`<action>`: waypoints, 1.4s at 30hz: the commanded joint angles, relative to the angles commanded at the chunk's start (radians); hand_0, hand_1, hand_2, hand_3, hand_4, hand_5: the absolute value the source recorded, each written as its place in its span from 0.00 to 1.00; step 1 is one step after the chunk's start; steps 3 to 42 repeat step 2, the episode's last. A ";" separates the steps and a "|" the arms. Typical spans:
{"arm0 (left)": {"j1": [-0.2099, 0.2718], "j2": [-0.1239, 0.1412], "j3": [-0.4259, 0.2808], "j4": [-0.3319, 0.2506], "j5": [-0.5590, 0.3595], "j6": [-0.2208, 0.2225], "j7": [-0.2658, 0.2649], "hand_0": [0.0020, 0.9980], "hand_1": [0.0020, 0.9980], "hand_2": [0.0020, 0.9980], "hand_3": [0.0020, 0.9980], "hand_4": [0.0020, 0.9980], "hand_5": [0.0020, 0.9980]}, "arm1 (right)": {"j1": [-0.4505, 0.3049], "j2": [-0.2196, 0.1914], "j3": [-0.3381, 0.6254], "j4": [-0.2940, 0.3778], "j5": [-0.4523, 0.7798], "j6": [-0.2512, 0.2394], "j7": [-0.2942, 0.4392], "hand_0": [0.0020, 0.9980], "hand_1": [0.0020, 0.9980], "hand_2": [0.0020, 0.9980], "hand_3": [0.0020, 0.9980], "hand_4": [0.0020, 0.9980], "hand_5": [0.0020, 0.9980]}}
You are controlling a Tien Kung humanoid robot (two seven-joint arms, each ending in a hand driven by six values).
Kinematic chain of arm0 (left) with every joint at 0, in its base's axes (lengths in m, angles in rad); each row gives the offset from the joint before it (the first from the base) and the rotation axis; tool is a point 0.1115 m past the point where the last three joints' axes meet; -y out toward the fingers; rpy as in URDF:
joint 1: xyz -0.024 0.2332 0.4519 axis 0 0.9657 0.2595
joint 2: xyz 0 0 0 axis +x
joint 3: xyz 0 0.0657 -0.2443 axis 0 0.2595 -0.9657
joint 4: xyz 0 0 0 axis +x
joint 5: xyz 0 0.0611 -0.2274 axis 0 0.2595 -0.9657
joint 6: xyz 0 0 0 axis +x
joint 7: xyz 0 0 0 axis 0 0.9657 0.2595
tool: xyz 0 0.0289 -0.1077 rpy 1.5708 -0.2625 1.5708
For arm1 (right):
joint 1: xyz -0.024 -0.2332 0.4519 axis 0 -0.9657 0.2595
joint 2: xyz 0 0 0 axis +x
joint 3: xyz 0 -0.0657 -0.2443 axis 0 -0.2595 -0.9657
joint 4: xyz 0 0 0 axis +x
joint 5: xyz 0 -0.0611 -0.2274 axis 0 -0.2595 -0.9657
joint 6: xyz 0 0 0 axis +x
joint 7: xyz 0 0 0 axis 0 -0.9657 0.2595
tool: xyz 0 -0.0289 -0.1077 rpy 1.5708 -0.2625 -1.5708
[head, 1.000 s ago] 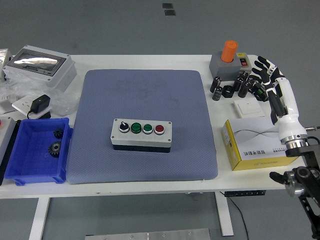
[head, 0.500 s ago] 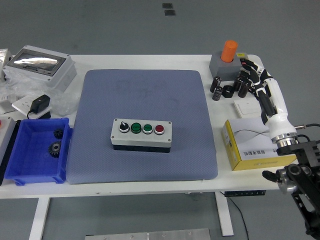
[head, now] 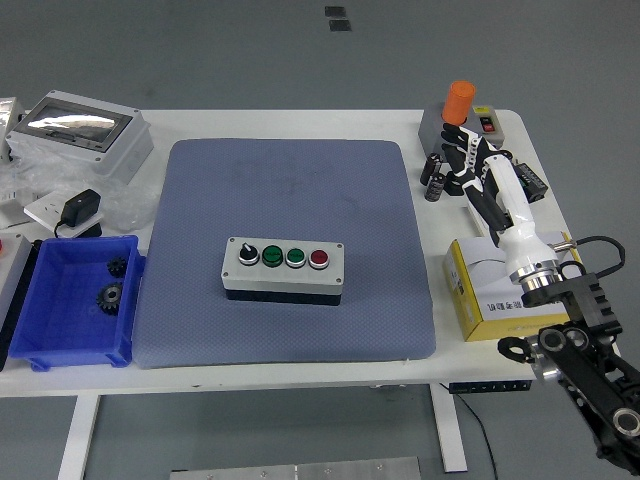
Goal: Pick up the button,place it on the desk,press the button,press the button
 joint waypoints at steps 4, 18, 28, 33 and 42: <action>-0.001 0.001 -0.002 0.000 0.003 -0.001 -0.001 0.70 0.69 0.68 0.82 0.63 0.93 | -0.004 -0.002 0.012 0.001 0.008 -0.004 0.004 0.84 0.84 0.86 0.87 0.99 0.69; -0.001 0.001 -0.002 0.000 0.003 -0.001 -0.001 0.70 0.69 0.68 0.82 0.63 0.93 | -0.004 -0.002 0.012 0.001 0.008 -0.004 0.004 0.84 0.84 0.86 0.87 0.99 0.69; -0.001 0.001 -0.002 0.000 0.003 -0.001 -0.001 0.70 0.69 0.68 0.82 0.63 0.93 | -0.004 -0.002 0.012 0.001 0.008 -0.004 0.004 0.84 0.84 0.86 0.87 0.99 0.69; -0.001 0.001 -0.002 0.000 0.003 -0.001 -0.001 0.70 0.69 0.68 0.82 0.63 0.93 | -0.004 -0.002 0.012 0.001 0.008 -0.004 0.004 0.84 0.84 0.86 0.87 0.99 0.69; -0.001 0.001 -0.002 0.000 0.003 -0.001 -0.001 0.70 0.69 0.68 0.82 0.63 0.93 | -0.004 -0.002 0.012 0.001 0.008 -0.004 0.004 0.84 0.84 0.86 0.87 0.99 0.69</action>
